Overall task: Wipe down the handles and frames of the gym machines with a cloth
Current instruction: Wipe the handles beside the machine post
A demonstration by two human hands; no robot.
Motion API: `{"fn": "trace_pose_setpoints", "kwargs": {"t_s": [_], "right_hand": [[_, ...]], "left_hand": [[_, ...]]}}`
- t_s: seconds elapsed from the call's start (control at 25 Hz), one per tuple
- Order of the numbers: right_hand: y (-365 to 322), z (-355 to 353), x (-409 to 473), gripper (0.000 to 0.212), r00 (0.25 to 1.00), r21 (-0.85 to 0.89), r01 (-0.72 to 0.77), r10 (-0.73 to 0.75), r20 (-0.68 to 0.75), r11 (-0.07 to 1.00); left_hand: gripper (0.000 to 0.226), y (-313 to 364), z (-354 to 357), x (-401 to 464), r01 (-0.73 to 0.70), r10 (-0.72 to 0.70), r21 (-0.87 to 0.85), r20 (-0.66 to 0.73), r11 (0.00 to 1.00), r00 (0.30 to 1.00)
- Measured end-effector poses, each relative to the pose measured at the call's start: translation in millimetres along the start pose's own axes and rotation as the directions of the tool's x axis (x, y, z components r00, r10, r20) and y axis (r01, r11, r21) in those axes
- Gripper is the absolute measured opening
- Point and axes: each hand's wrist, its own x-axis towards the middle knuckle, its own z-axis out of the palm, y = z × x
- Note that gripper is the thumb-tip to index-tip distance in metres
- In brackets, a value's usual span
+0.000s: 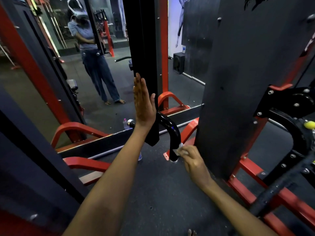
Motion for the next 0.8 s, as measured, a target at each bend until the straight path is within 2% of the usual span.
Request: {"fn": "trace_pose_setpoints", "kwargs": {"t_s": [0.12,0.16,0.2,0.24,0.36,0.44,0.52,0.6,0.64,0.72,0.8], "right_hand": [[-20.0,-4.6,48.5,0.022,0.987,-0.015,0.020,-0.022,-0.161,1.000],[-23.2,-5.8,60.0,0.024,0.984,-0.055,0.108,-0.114,-0.139,0.993],[-20.5,-3.3,62.9,0.026,0.978,-0.076,0.185,-0.191,-0.081,0.980],[-14.4,3.7,55.2,0.027,0.980,-0.091,0.196,-0.197,-0.004,0.976],[15.9,27.1,10.5,0.023,0.977,-0.026,0.073,-0.066,0.205,0.997],[19.8,26.2,-7.3,0.023,0.950,-0.039,0.113,-0.097,0.297,0.993],[12.2,15.9,1.3,0.025,0.960,-0.022,0.189,-0.180,0.215,0.982],[-2.0,8.2,24.0,0.029,0.977,-0.039,0.207,-0.205,0.051,0.978],[-5.9,8.5,29.6,0.031,0.977,-0.027,0.210,-0.209,0.042,0.977],[0.1,15.7,13.7,0.033,0.975,0.068,0.163,-0.171,0.141,0.984],[12.2,16.9,-15.2,0.028,0.977,0.136,-0.051,0.022,0.212,0.989]], "left_hand": [[0.065,-0.8,1.8,0.6,0.002,-0.002,0.009,0.000,1.000,1.000],[0.065,-0.7,1.8,1.0,0.004,-0.004,0.008,0.009,1.000,1.000],[0.065,-0.9,1.7,-0.1,0.003,-0.003,0.009,0.015,1.000,1.000],[0.066,-1.4,1.6,-1.5,-0.001,0.001,0.012,0.013,1.000,1.000],[0.066,-2.7,1.7,-0.4,-0.001,0.001,0.016,0.015,1.000,1.000],[0.066,-0.5,2.6,0.1,0.007,-0.007,0.023,0.017,1.000,1.000],[0.066,-0.5,3.4,-2.5,0.008,-0.008,0.036,0.003,0.999,1.000],[0.066,0.4,2.9,-0.7,0.013,-0.013,0.035,0.002,0.999,1.000],[0.067,0.6,2.5,0.3,0.016,-0.017,0.031,0.010,0.999,1.000],[0.067,1.5,1.9,-1.3,0.013,-0.014,0.035,0.012,0.999,1.000],[0.069,1.5,1.6,-1.8,0.008,-0.008,0.045,0.005,0.999,1.000]]}}
